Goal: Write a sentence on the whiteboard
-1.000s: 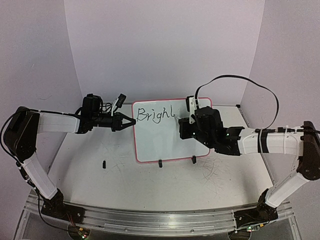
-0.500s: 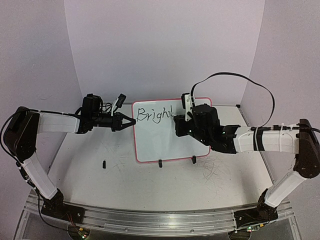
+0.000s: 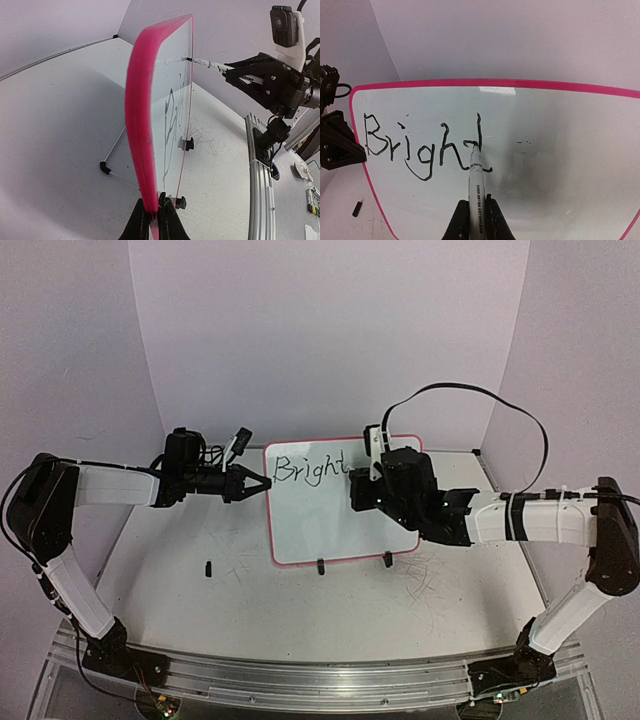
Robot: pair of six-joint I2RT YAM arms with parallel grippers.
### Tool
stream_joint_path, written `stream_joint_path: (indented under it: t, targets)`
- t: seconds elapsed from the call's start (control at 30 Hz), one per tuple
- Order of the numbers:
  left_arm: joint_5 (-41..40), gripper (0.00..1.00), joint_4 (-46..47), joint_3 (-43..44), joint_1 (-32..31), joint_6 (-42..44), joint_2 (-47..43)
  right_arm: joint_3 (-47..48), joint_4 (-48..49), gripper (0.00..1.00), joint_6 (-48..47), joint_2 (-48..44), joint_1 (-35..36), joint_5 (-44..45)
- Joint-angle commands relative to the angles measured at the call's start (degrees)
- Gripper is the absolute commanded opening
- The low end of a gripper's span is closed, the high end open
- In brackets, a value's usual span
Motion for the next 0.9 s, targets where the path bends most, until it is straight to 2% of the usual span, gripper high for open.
stream_joint_path:
  t: [0.0, 0.3, 0.4, 0.5, 0.57, 0.7, 0.87]
  targets:
    - [-1.10, 0.00, 4.14, 0.33, 0.23, 3.12, -3.02, 1.92, -1.53, 0.00, 0.97, -0.02, -0.11, 3.89]
    - [-1.01, 0.00, 4.14, 0.42, 0.25, 3.07, -2.93, 1.73, -2.62, 0.00, 1.35, -1.16, -0.12, 5.75]
    - [-1.10, 0.00, 4.15, 0.40, 0.24, 3.07, -2.79, 1.39, -0.31, 0.00, -1.12, -2.18, 0.22, 1.87]
    - [-1.27, 0.00, 4.14, 0.34, 0.25, 3.07, -2.74, -1.62, 4.61, 0.00, -5.47, -6.85, 1.99, -2.96]
    - [-1.47, 0.00, 4.16, 0.31, 0.26, 3.14, -2.81, -5.08, 6.16, 0.00, -6.52, -10.77, 2.00, -3.22]
    - [-1.35, 0.00, 4.06, 0.57, 0.25, 3.14, -2.66, -8.25, 2.74, 0.00, -8.11, -13.19, 1.29, 2.08]
    - [-1.55, 0.00, 4.06, 0.40, 0.26, 3.07, -2.95, -8.03, 1.51, 0.00, -7.66, -14.10, 1.18, -0.06]
